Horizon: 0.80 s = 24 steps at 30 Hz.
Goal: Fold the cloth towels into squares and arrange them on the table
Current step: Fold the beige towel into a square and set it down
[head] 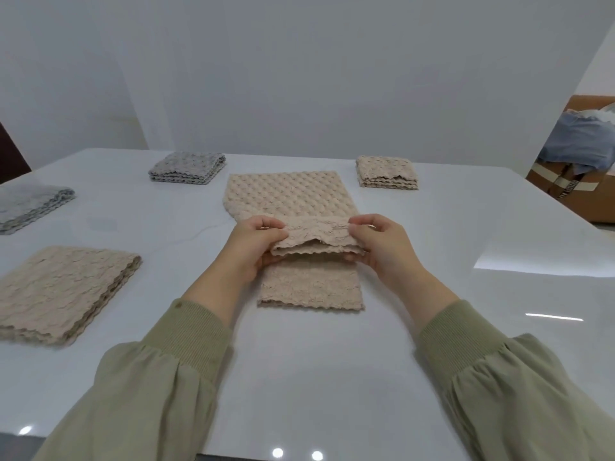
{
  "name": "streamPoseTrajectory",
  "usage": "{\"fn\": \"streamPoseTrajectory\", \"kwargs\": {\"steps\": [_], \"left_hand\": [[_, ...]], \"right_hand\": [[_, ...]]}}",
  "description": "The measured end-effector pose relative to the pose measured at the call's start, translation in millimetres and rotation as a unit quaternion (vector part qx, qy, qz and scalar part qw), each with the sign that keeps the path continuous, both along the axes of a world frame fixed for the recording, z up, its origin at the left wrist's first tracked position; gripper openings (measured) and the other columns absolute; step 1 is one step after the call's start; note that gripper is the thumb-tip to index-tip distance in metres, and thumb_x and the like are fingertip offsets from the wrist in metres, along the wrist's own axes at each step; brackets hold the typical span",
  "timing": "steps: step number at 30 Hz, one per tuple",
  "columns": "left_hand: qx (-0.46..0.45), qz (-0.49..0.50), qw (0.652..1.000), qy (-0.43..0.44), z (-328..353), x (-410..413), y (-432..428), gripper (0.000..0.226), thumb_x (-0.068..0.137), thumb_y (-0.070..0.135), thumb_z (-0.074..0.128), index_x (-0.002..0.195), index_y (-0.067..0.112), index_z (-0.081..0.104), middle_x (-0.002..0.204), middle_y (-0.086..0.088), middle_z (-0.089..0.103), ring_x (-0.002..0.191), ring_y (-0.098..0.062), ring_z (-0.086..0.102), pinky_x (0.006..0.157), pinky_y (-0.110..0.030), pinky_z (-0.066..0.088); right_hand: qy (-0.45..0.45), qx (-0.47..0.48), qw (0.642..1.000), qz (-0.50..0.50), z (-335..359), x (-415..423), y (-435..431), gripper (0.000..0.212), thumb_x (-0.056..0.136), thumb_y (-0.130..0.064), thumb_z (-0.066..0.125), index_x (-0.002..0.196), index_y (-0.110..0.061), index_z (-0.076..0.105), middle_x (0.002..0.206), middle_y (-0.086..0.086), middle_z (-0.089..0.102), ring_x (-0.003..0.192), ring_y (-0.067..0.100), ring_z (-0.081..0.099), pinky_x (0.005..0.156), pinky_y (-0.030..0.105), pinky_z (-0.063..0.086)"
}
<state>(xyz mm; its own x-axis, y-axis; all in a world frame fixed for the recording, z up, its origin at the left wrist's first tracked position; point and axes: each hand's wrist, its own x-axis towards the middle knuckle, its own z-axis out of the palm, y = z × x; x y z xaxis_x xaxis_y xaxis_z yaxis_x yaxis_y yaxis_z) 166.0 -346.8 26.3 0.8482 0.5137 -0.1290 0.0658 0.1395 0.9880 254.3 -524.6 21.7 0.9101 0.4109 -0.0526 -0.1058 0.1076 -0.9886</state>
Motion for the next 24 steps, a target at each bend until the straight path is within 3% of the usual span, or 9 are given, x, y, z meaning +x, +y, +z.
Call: {"fn": "streamPoseTrajectory", "kwargs": {"steps": [5,12,19,24], "left_hand": [[-0.019,-0.038,0.999,0.024,2.6,-16.7,3.8,0.016,0.088,-0.005,0.057,0.093,0.011,0.059,0.074,-0.003,0.055,0.049,-0.005,0.057,0.048,-0.018,0.053],[0.111,-0.137,0.980,0.090,-0.3,-39.5,17.1,0.029,0.084,-0.002,0.064,0.105,0.018,0.062,0.049,0.010,0.042,0.048,-0.004,0.047,0.055,-0.025,0.053],[0.154,-0.163,0.971,0.084,2.7,-44.3,17.3,0.033,0.082,-0.003,0.066,0.106,0.019,0.064,0.066,0.003,0.041,0.055,-0.008,0.048,0.049,-0.023,0.049],[0.300,-0.153,0.933,0.131,0.4,-45.7,14.9,0.032,0.078,0.008,0.074,0.100,0.029,0.065,0.088,0.002,0.051,0.058,-0.011,0.053,0.050,-0.013,0.045]], "right_hand": [[-0.002,-0.037,0.999,0.008,3.7,-17.2,-3.8,0.015,0.086,0.007,0.058,0.092,-0.007,0.059,0.070,0.010,0.052,0.044,0.014,0.055,0.048,0.025,0.054],[-0.038,-0.184,0.980,0.067,10.8,-36.0,-11.1,0.026,0.083,0.007,0.061,0.104,-0.007,0.058,0.057,0.001,0.036,0.040,0.010,0.046,0.059,0.037,0.058],[-0.102,-0.257,0.958,0.075,17.2,-37.6,-16.6,0.025,0.080,0.003,0.065,0.101,-0.011,0.061,0.053,-0.004,0.034,0.043,0.011,0.044,0.044,0.025,0.050],[-0.216,-0.400,0.887,0.086,7.9,-38.4,-14.4,0.026,0.078,-0.012,0.068,0.101,-0.020,0.059,0.070,-0.007,0.047,0.058,0.010,0.049,0.051,0.022,0.041]]}}
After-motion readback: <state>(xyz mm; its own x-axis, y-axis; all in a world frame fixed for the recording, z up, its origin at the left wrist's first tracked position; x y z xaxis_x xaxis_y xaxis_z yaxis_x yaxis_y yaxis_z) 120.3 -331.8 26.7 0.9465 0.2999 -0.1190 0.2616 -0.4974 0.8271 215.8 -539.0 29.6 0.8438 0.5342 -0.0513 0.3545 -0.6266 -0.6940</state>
